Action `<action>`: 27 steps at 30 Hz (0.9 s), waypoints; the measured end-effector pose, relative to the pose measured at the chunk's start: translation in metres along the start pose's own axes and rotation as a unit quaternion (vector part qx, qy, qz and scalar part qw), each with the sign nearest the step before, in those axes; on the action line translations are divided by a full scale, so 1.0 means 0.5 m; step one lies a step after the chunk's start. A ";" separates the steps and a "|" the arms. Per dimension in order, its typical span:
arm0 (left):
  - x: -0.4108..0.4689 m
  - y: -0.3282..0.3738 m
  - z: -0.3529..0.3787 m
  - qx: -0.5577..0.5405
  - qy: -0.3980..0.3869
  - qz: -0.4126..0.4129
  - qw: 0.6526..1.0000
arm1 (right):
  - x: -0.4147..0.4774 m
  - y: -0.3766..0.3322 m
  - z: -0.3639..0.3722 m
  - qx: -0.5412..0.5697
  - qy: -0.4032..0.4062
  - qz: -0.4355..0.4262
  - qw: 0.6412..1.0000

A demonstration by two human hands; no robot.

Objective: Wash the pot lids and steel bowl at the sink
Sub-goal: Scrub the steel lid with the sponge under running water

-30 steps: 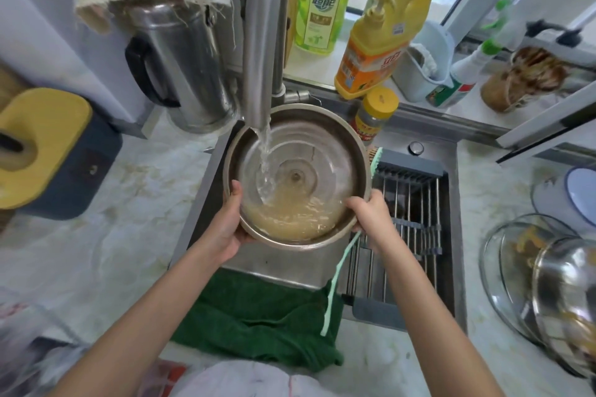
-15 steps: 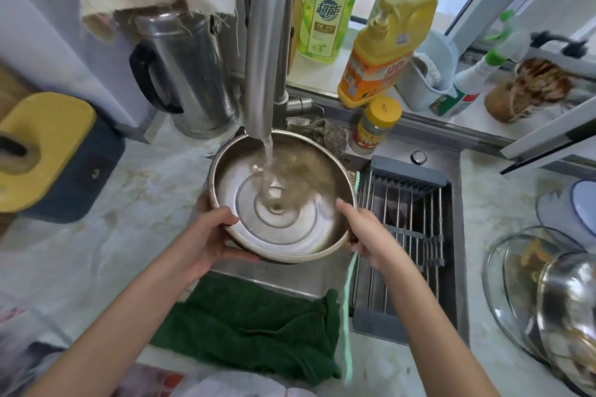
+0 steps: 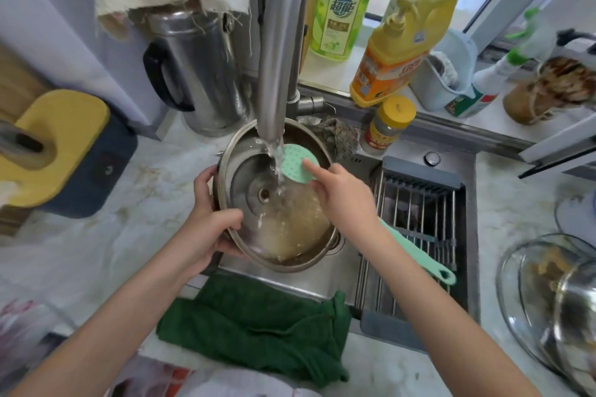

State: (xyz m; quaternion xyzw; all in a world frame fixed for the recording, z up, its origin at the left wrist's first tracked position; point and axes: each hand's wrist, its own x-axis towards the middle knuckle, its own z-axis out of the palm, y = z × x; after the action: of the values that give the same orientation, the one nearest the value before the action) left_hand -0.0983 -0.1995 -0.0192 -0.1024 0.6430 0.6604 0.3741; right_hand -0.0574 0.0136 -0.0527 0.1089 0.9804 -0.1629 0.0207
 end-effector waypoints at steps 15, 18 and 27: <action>0.011 -0.003 -0.011 -0.037 0.034 -0.013 0.999 | -0.001 0.013 0.032 -0.046 -0.095 0.019 0.994; 0.013 0.000 -0.013 -0.054 0.047 -0.008 0.997 | 0.007 -0.008 0.035 -0.021 -0.107 -0.024 0.994; 0.015 -0.016 -0.004 -0.067 0.044 -0.015 0.997 | -0.003 0.007 0.025 -0.069 -0.110 0.017 0.991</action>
State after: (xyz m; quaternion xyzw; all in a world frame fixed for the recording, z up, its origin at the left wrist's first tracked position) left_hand -0.0993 -0.1996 -0.0305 -0.1658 0.6120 0.6908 0.3475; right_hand -0.0554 0.0125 -0.0653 0.1052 0.9790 -0.1059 0.1391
